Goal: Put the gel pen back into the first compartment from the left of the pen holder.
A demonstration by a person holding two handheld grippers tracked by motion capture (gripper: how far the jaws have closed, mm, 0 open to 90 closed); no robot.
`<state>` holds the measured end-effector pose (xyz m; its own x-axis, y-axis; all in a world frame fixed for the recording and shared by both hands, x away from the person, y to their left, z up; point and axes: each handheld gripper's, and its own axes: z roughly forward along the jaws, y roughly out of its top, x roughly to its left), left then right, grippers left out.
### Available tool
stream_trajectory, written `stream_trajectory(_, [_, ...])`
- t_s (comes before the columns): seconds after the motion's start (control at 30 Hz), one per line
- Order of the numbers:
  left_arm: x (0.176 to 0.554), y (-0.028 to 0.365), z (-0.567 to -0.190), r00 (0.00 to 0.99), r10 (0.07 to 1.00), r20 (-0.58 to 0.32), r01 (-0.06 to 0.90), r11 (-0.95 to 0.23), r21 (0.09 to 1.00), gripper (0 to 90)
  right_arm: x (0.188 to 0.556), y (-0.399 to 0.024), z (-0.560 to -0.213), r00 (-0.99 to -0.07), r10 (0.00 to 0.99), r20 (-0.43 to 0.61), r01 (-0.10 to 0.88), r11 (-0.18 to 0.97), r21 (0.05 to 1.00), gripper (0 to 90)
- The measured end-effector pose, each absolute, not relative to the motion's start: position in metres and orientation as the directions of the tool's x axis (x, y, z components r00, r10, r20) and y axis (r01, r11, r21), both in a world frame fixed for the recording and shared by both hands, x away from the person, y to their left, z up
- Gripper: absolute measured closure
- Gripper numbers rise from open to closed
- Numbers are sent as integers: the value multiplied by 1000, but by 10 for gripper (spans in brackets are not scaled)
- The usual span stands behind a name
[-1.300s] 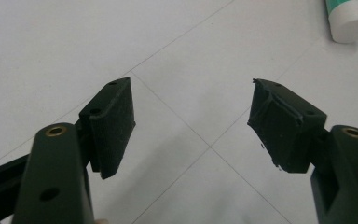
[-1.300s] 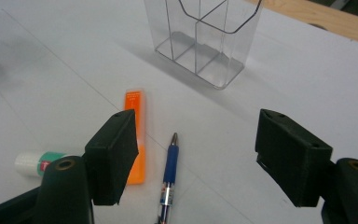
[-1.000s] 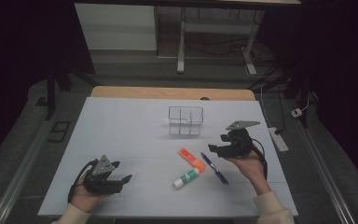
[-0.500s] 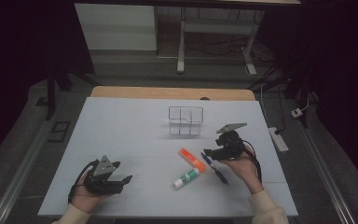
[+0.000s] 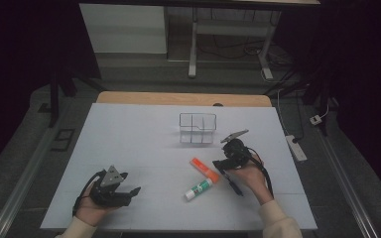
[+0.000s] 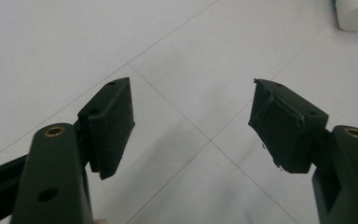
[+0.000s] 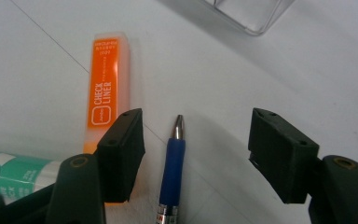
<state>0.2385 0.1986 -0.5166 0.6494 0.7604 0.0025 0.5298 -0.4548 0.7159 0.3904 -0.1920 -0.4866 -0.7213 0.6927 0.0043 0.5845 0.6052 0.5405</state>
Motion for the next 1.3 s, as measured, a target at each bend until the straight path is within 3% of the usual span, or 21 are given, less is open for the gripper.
stream_trajectory(0.73, [239,200,-518,644,765,18,530,-463,710,301,392,-180,-502,-741,672,-2,599,662,450,592])
stream_trajectory(1.07, [239,200,-519,645,764,22,531,-469,706,301,389,-177,-502,-730,682,-35,601,666,443,760])
stream_trajectory(1.3, [240,201,-520,643,766,19,534,-466,705,301,389,-178,-502,-713,701,-19,623,645,442,793])
